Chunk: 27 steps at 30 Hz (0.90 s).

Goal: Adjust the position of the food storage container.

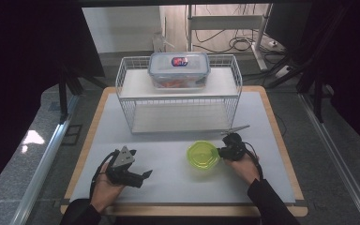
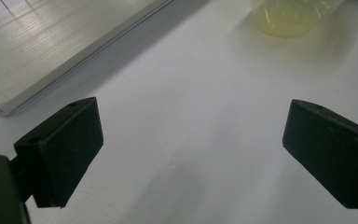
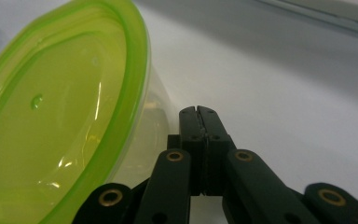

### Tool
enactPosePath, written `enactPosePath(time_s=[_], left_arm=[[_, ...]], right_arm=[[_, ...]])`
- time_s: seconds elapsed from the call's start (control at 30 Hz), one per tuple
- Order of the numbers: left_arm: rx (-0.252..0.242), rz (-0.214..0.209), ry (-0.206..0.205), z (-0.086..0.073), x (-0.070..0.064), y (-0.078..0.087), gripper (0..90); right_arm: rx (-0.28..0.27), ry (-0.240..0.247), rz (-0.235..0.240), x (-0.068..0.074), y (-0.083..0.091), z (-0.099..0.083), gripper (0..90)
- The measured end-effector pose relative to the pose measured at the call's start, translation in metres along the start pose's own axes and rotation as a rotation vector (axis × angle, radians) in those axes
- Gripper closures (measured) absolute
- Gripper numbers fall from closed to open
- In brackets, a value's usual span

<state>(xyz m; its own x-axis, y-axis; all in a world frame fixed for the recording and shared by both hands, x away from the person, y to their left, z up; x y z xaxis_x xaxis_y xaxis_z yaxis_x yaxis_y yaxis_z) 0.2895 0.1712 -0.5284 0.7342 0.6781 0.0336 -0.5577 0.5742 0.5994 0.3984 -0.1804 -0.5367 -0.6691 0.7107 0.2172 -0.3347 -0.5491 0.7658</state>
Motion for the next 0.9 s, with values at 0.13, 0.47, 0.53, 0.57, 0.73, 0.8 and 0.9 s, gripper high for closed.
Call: enactPosePath(time_s=[0.13,0.47,0.53,0.57,0.73,0.8,0.9], left_arm=[[0.001,0.0,0.0,0.0,0.0,0.0,4.9],[0.0,0.0,0.007,0.0,0.0,0.0,4.9],[0.0,0.001,0.001,0.0,0.0,0.0,4.9],[-0.001,0.001,0.001,0.0,-0.001,0.0,4.9],[-0.002,0.002,0.002,0.0,0.0,0.001,4.9],[-0.002,0.003,0.0,0.0,0.0,0.001,4.9],[-0.003,0.004,-0.004,0.0,-0.001,0.001,4.9]], right_arm=[[-0.002,0.02,0.007,0.006,-0.01,0.009,90.0],[-0.02,0.069,-0.096,-0.004,-0.007,0.018,90.0],[-0.041,0.066,-0.114,-0.008,0.002,0.017,90.0],[-0.049,0.058,-0.118,-0.008,0.007,0.016,90.0],[-0.072,0.071,-0.147,-0.003,0.034,0.002,90.0],[-0.086,0.07,-0.14,0.002,0.045,-0.005,90.0],[-0.105,0.071,-0.115,0.013,0.056,-0.016,90.0]])
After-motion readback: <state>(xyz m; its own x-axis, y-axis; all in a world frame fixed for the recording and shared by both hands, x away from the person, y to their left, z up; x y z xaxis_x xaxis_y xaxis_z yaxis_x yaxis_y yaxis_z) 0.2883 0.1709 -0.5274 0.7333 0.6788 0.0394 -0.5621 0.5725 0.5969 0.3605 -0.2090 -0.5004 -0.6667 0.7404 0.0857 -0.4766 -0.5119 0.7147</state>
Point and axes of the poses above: each handheld gripper's, and its own axes: y roughly backward along the jaws, z roughly out of its top, x roughly to its left, the point moved 3 cm from there along -y, roughly forward along the jaws, and after that the axes turned 2 degrees about -z, right-handed, at the moved point
